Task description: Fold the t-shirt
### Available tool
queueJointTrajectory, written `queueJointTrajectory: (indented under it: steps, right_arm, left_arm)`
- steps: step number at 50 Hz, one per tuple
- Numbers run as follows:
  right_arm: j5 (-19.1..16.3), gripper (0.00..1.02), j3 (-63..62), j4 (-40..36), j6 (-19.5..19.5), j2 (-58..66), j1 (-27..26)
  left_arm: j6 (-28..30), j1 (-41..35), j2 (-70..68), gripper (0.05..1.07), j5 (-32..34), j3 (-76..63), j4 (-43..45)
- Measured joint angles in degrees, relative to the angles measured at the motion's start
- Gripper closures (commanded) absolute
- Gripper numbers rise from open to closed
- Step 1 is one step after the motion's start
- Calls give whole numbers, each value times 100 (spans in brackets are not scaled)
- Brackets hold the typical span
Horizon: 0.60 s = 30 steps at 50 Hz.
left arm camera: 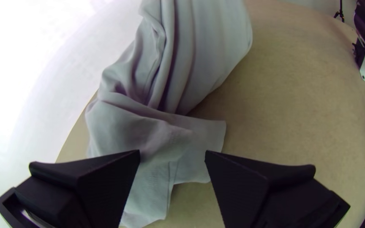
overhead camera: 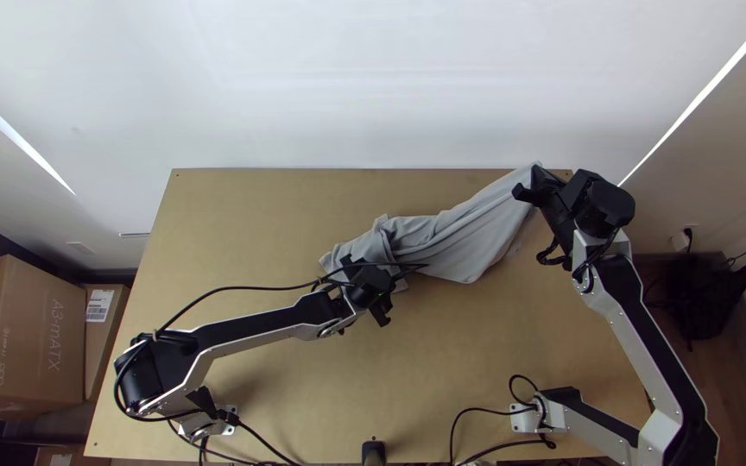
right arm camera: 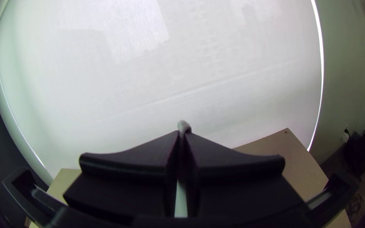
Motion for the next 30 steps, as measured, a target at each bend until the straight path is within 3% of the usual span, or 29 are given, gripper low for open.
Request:
queueJointTrajectory:
  steps: [12, 19, 25, 30]
  right_arm:
    - [0, 100, -44, 103, 98, 0, 0]
    - [2, 100, -125, 151, 98, 0, 0]
    - [2, 100, -168, 164, 98, 0, 0]
    - [2, 100, -173, 170, 98, 0, 0]
  left_arm:
    - [42, -7, 542, 34, -144, 116, 199]
    - [63, -7, 774, 55, -208, 234, 328]
    - [63, -7, 804, 57, -210, 308, 374]
    - [63, 9, 804, 84, -210, 372, 376]
